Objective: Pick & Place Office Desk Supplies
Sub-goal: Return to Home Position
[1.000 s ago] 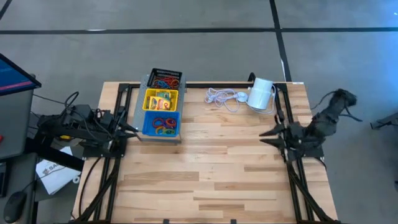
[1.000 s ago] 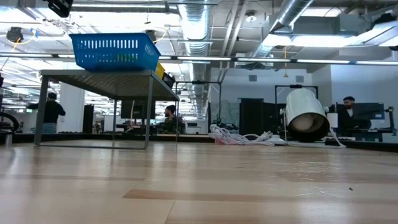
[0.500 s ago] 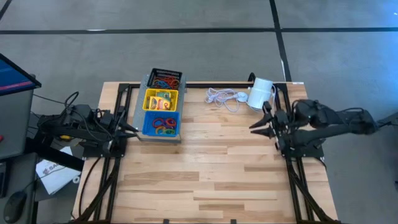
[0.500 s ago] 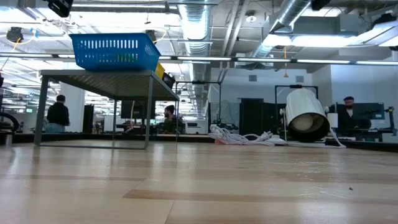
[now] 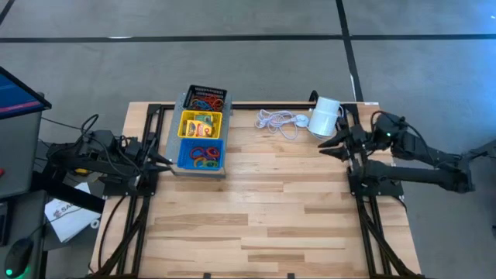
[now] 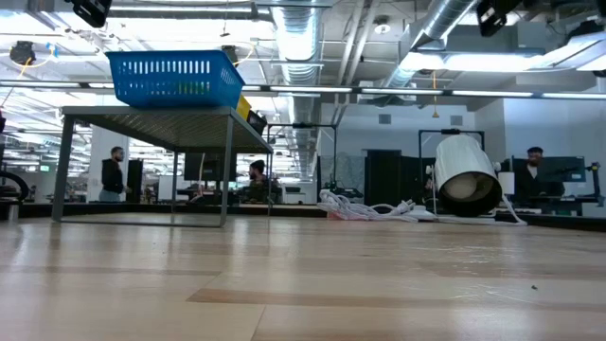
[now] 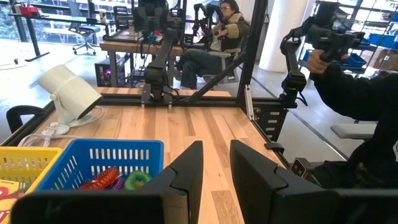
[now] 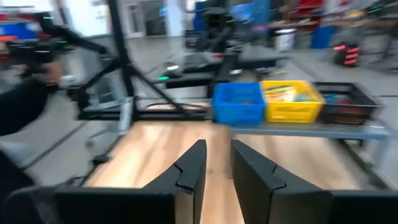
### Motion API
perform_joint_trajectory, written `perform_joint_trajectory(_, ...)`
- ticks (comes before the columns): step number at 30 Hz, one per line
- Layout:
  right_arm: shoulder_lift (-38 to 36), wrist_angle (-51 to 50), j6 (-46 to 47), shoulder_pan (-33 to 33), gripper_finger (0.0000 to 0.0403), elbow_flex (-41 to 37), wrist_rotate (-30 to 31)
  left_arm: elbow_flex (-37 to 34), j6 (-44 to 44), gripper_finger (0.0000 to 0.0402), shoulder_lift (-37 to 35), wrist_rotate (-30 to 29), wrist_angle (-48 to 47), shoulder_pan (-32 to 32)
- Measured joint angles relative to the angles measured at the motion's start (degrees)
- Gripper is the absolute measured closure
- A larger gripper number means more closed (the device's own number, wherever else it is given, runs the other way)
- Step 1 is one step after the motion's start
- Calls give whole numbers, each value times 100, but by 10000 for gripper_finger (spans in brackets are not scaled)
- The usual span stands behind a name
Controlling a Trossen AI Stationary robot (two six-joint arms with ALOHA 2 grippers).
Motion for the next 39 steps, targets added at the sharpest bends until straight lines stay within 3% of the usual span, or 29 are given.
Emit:
perform_joint_trajectory(11, -1506, 687, 718, 91, 332, -1414, 978, -6, -22, 325, 9, -1, 9, 1)
perform_joint_trajectory(18, -1859, 1015, 766, 253, 332, -2033, 1403, -464, 13, 325, 57, -243, 389, 1)
perform_joint_trajectory(25, -2042, 1065, 717, 252, 332, -2351, 1380, -831, 170, 325, 55, -191, 844, 1)
perform_joint_trajectory(32, -2039, 1266, 704, 253, 332, -2664, 1260, -1497, 290, 325, 52, 595, 1707, 1)
perform_joint_trajectory(39, -2164, 1258, 784, 258, 332, -2848, 1234, -1835, 186, 325, 19, 1321, 2001, 1)
